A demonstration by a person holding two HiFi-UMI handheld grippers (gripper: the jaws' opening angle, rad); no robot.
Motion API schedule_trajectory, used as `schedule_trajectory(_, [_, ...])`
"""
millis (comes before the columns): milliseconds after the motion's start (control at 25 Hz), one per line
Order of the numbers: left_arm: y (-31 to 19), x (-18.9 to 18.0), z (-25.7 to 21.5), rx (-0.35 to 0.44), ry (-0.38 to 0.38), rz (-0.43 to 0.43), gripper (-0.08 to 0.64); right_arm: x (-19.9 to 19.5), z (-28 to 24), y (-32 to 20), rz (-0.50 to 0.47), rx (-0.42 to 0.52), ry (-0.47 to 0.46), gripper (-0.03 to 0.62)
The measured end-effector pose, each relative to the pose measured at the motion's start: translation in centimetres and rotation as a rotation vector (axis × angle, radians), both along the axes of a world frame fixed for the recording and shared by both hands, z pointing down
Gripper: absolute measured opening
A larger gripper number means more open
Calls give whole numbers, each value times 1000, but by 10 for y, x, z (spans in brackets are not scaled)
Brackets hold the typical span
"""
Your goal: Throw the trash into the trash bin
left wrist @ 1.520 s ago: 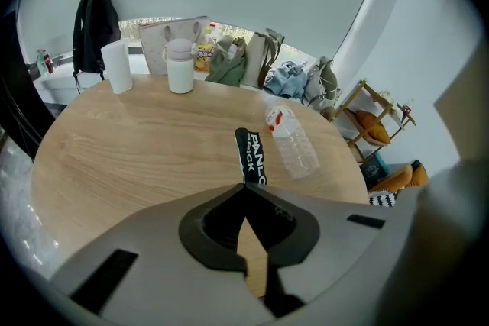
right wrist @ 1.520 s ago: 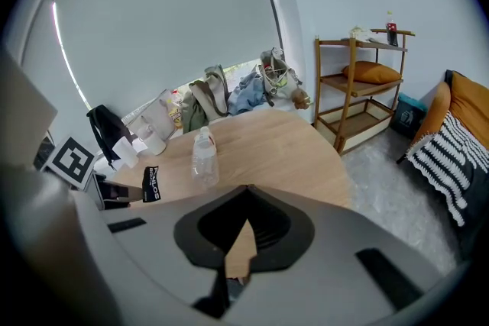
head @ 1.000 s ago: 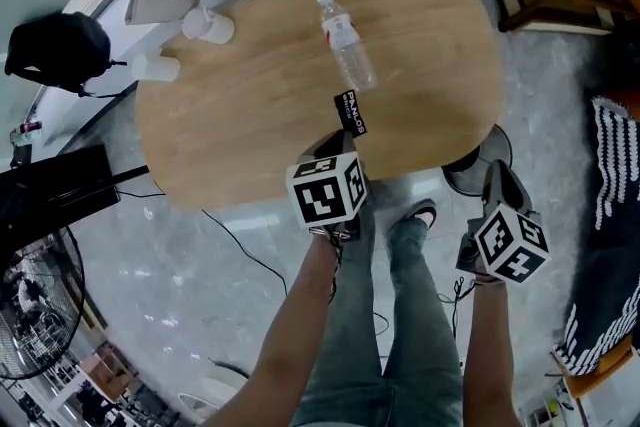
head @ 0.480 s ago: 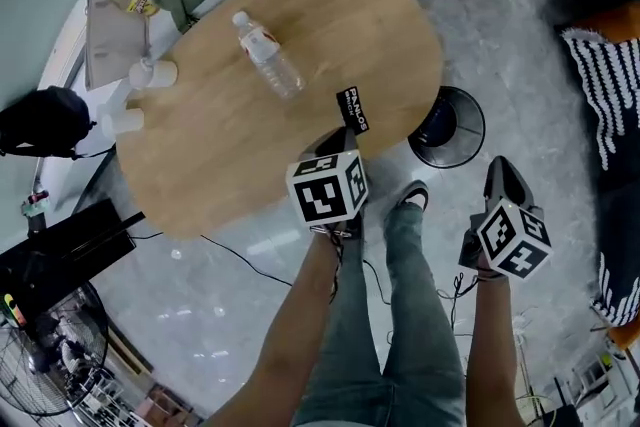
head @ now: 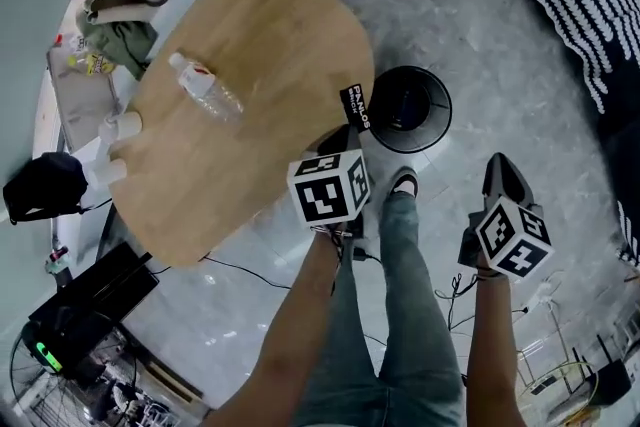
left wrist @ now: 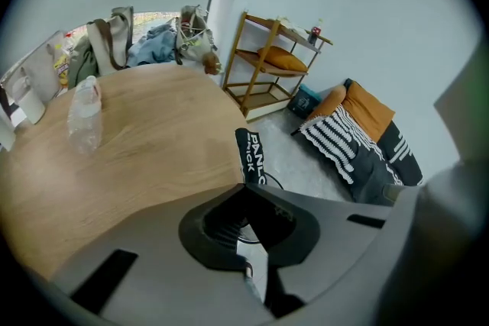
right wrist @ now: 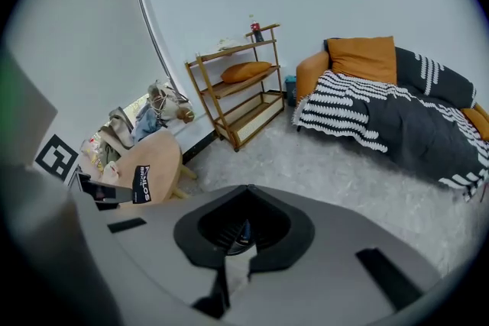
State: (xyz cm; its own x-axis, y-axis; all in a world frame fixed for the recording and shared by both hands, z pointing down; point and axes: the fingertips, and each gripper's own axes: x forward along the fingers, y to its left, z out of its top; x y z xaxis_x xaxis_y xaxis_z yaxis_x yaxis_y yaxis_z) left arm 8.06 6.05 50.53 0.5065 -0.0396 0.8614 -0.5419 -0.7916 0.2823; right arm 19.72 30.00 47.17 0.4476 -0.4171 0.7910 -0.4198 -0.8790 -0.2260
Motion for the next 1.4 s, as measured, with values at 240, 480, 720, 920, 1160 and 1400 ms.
schedule_trajectory(240, [42,35,24,-13,-26,110,18,12,23,41,63,-14,-24,7])
schedule_trajectory(480, [77,48,77,-5,-83,207,18,16,62,81,141,-26,-57,7])
schedule_trajectory(720, [99,46,141,-6,-142,256,18,8,106,111,183,-42,-97,6])
schedule_trajectory(920, [98,49,164,-5,-139,269,18,-1,128,122,191,-60,-121,6])
schedule_trajectory(1160, [100,55,173,-9,-127,290,21,-4,130,125,217,-50,-134,6])
schedule_trajectory(1400, [114,62,163,-52,-81,338,216,-5,121,115,211,-46,-132,6])
